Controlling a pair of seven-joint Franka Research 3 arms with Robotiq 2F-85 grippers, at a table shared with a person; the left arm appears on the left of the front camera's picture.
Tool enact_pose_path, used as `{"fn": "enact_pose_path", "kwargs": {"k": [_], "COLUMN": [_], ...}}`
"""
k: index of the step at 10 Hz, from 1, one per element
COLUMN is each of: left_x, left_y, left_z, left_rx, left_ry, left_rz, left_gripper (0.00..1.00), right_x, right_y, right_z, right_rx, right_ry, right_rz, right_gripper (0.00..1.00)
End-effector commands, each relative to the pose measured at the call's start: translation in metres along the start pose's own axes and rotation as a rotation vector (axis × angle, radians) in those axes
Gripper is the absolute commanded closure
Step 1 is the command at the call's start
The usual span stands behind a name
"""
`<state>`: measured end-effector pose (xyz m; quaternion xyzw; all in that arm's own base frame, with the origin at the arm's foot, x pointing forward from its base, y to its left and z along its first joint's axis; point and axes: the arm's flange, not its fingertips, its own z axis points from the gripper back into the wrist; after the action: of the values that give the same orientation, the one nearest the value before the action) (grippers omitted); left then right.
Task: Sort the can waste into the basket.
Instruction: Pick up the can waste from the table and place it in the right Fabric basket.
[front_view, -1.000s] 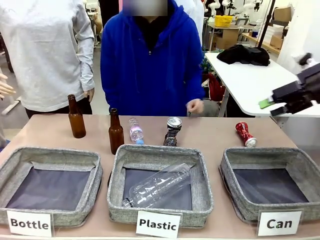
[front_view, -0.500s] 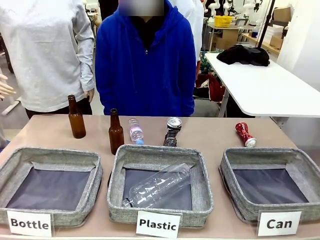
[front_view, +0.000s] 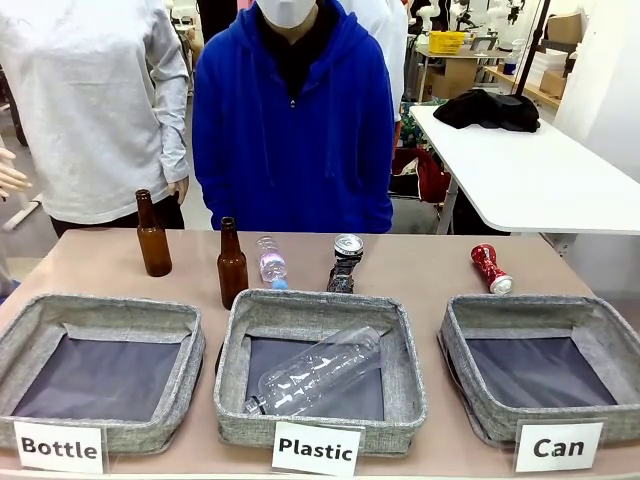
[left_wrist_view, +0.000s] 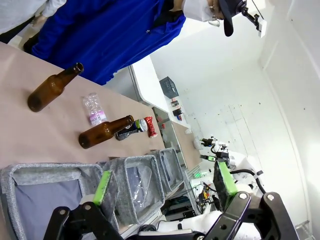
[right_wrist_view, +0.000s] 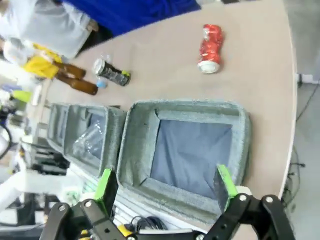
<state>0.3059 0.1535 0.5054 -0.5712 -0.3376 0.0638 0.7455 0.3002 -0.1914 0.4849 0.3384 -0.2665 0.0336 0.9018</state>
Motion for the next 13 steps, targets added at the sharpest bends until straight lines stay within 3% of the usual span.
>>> {"fn": "enact_pose_path", "kwargs": {"k": [1,3,5,7,8,9,13], "left_x": [0.0,0.0,0.0,0.0,0.0,0.0,0.0], "left_y": [0.0,0.0,0.0,0.0,0.0,0.0,0.0], "left_z": [0.001,0.001,0.001,0.001,0.001,0.001,0.001], "left_rx": [-0.012,-0.012,-0.012,-0.012,-0.012,-0.012,-0.012], "left_ry": [-0.003,-0.003,-0.003,-0.003,-0.003,-0.003,-0.003], "left_rz": [-0.023,-0.023,-0.023,-0.023,-0.023,-0.023,-0.023], "left_gripper": [0.0,0.0,0.0,0.0,0.0,0.0,0.0], "right_x": [0.028,0.059,0.074,0.068,0.063,0.061,0.061], "right_y": [0.034,0.08,0.12,0.16,0.172,0.151,0.156], "right_z": [-0.032,-0.087,-0.147,-0.201,-0.211,-0.187,-0.196], "right_rx": [0.057,0.15,0.134,0.147,0.06,0.155,0.133], "right_ry": [-0.003,0.064,0.122,0.181,0.181,0.186,0.191], "right_rz": [0.186,0.326,0.31,0.312,0.159,0.337,0.307], "right_gripper": [0.0,0.0,0.0,0.0,0.0,0.0,0.0]}}
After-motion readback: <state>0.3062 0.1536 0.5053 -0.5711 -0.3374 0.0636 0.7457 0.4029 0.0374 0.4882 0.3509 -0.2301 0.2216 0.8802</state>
